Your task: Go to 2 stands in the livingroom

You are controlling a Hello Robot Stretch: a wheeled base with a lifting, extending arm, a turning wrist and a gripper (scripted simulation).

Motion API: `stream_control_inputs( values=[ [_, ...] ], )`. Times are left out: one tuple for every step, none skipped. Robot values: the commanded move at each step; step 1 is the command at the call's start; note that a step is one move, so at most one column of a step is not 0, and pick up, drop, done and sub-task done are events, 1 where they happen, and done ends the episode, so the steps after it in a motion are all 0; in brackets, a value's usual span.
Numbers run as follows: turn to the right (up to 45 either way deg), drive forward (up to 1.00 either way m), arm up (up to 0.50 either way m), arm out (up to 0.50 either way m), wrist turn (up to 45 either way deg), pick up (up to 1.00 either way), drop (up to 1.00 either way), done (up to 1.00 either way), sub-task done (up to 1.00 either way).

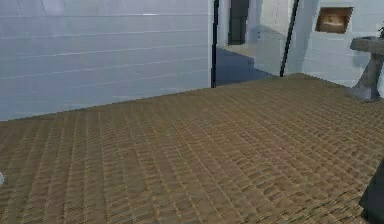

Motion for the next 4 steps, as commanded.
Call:
stream_control_inputs(
  values=[
    [0.0, 0.30, 0.00, 0.00, 0.0, 0.00, 0.00, 0.00, 0.00],
    [15.0, 0.00, 0.00, 0.00, 0.0, 0.00, 0.00, 0.00, 0.00],
    [0.0, 1.00, 0.00, 0.00, 0.0, 0.00, 0.00, 0.00, 0.00],
    [0.0, 1.00, 0.00, 0.00, 0.0, 0.00, 0.00, 0.00, 0.00]
  ],
)
